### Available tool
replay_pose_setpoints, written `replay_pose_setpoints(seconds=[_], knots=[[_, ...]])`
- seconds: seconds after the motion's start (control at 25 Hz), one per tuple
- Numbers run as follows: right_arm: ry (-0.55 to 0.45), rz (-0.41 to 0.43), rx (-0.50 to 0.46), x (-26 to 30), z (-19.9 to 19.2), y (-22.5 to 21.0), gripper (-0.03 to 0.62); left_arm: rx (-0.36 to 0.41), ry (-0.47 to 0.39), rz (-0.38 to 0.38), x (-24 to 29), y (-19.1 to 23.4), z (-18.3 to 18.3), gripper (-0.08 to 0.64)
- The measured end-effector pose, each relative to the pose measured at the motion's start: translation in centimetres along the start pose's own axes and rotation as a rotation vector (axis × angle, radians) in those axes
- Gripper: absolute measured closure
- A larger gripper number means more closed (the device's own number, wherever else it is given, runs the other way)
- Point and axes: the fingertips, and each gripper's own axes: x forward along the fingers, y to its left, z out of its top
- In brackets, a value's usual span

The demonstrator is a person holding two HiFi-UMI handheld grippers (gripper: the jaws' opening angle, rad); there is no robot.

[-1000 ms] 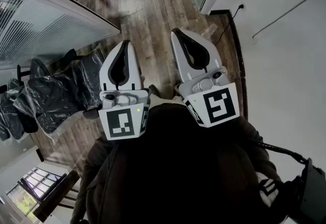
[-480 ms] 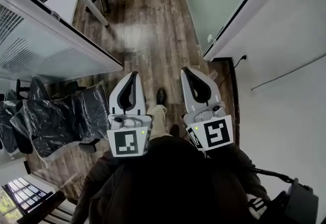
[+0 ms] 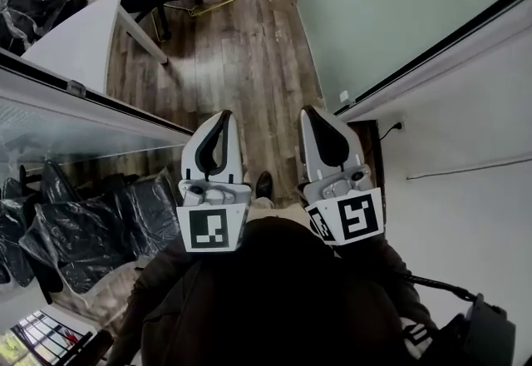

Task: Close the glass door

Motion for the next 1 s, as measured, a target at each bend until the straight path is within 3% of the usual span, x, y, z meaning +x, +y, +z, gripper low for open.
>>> replay_pose_setpoints(seconds=[0.24,0.4,0.6,0.8,1.0], knots=[[-0.010,-0.015,-0.006,6.2,1.8,-3.8,0.591,-0.014,-0.013,0.001,7.1,2.6,1.2,0.563],[-0.009,-0.020,-0.011,10.3,0.9,-6.7,0.591,-0.020,0.013,-0.012,12.0,3.9,-0.4,0.563],[-0.017,-0.036,0.001,16.4,-0.1,-12.9,0.591,-0.004,0.029,-0.031,20.5,4.8,-1.8,0.563],[-0.019,-0.036,0.017,24.8,-0.4,-20.6,0.591,-0.026,0.030,0.011,32.0,7.1,-1.7,0.563],[-0.016,-0.032,0.012,30.7,0.7,-24.6,0.591,-0.045,0.012,0.002,39.1,8.6,-0.9,0.563]])
